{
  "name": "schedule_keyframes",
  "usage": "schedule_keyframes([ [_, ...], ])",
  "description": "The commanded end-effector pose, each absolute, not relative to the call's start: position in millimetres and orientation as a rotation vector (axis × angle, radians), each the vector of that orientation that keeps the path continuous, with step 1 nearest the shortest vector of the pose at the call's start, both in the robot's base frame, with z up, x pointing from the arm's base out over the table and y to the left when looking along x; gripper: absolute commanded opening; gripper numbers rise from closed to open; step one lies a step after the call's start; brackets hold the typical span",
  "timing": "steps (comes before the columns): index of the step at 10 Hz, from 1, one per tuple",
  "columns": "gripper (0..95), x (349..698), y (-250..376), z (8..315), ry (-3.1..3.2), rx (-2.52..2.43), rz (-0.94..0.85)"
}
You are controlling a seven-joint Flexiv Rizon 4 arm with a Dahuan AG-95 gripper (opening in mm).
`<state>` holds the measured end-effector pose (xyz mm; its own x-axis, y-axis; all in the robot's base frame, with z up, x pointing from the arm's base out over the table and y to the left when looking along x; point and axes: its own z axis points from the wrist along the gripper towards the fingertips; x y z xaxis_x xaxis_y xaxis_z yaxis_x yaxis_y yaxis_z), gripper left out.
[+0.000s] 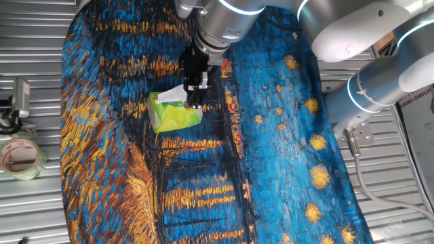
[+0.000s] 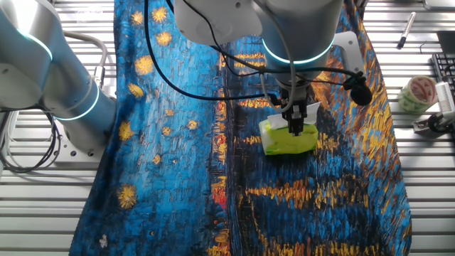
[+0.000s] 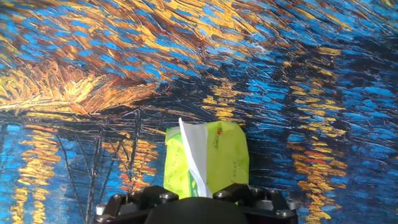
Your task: Pull out a napkin
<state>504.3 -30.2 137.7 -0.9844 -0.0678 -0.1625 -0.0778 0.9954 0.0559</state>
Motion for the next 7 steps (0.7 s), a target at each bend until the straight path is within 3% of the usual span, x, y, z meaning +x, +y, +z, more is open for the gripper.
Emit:
schedule_keyframes([
  [1, 76.0, 504.6, -30.1, 137.8, 2.977, -0.107, 0.095],
  [7, 76.0, 504.2, -30.0, 137.7, 2.976, -0.107, 0.089],
])
